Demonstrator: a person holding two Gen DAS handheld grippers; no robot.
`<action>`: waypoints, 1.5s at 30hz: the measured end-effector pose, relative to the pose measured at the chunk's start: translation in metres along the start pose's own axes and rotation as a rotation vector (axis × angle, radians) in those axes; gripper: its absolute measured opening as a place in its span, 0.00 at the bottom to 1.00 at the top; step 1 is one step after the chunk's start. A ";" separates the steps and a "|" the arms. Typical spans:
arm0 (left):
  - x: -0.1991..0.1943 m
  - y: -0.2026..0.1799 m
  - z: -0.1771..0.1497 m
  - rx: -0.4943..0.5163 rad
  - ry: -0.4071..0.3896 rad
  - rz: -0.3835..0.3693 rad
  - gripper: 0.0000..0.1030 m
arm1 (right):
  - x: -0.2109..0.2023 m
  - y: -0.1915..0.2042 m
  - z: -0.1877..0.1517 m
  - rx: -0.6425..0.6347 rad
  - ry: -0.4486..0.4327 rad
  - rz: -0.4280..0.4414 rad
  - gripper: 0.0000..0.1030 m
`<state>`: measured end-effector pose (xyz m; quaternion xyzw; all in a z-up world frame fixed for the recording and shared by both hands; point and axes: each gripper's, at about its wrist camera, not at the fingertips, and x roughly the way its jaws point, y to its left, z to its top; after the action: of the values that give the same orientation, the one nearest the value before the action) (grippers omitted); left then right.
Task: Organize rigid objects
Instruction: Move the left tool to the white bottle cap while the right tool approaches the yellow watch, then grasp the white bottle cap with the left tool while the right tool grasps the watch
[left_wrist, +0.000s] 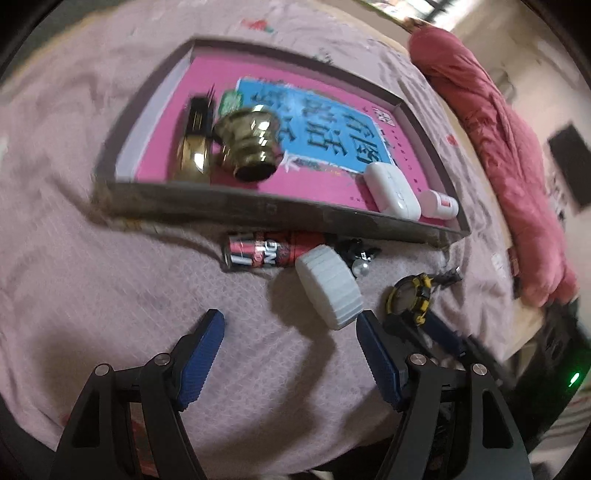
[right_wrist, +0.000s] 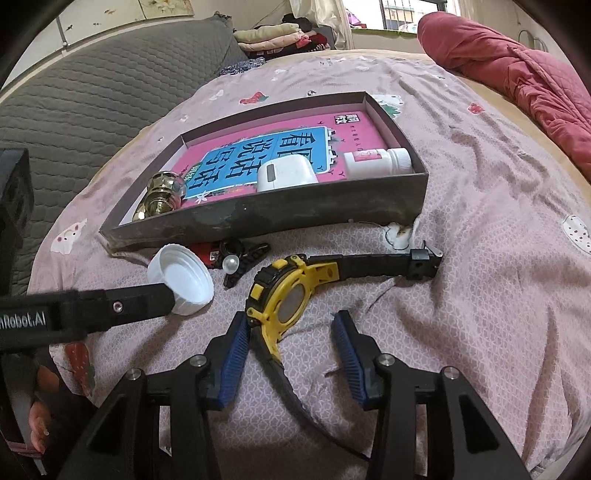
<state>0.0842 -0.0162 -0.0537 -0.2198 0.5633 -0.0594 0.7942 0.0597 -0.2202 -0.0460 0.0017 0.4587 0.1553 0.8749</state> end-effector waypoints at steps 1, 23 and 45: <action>0.001 0.004 0.001 -0.032 0.003 -0.022 0.74 | 0.000 0.000 0.000 -0.002 0.001 -0.002 0.46; -0.008 0.019 -0.004 -0.063 -0.011 -0.064 0.74 | 0.000 0.001 -0.001 -0.016 0.004 -0.004 0.46; 0.027 -0.031 0.010 0.087 -0.034 0.049 0.52 | 0.017 0.000 0.012 0.083 -0.003 -0.033 0.46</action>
<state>0.1080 -0.0503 -0.0614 -0.1724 0.5519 -0.0606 0.8137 0.0782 -0.2137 -0.0523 0.0304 0.4636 0.1217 0.8771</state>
